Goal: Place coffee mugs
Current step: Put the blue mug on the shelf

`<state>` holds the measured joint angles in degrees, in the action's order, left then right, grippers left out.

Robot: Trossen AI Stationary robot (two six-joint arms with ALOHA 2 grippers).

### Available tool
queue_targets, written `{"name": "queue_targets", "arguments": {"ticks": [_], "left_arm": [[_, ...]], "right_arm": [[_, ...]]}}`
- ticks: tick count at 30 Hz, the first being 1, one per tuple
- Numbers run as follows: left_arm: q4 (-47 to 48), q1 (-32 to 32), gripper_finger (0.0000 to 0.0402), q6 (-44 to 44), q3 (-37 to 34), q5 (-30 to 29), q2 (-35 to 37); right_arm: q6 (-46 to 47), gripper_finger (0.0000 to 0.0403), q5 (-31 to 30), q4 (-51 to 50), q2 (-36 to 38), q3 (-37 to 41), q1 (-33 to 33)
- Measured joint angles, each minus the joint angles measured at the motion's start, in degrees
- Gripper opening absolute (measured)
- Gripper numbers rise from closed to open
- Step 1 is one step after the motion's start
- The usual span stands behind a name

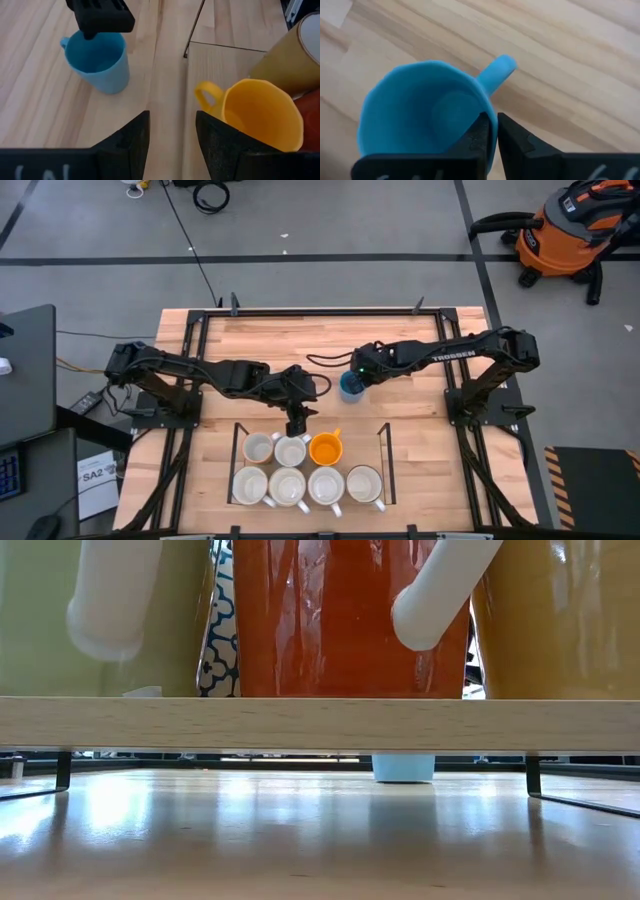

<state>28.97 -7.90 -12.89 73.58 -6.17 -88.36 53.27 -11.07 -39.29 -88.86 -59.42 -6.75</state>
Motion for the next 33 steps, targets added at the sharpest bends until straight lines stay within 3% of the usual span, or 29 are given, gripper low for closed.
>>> {"name": "queue_targets", "arguments": {"ticks": [19,26,33], "left_arm": [[-0.02,0.00,0.0167,2.14,0.00,0.00,0.00],[-0.03,0.01,0.0167,2.02,0.00,0.00,0.00],[-0.02,0.00,0.0167,1.97,0.00,0.00,0.00]], "right_arm": [[0.41,0.0126,3.43,0.07,-0.11,0.09,-0.17],[-5.29,0.0129,5.18,-0.37,-0.04,-0.27,-1.31],[-12.82,0.0128,5.19,-5.44,-0.03,-5.81,-3.20]]}}
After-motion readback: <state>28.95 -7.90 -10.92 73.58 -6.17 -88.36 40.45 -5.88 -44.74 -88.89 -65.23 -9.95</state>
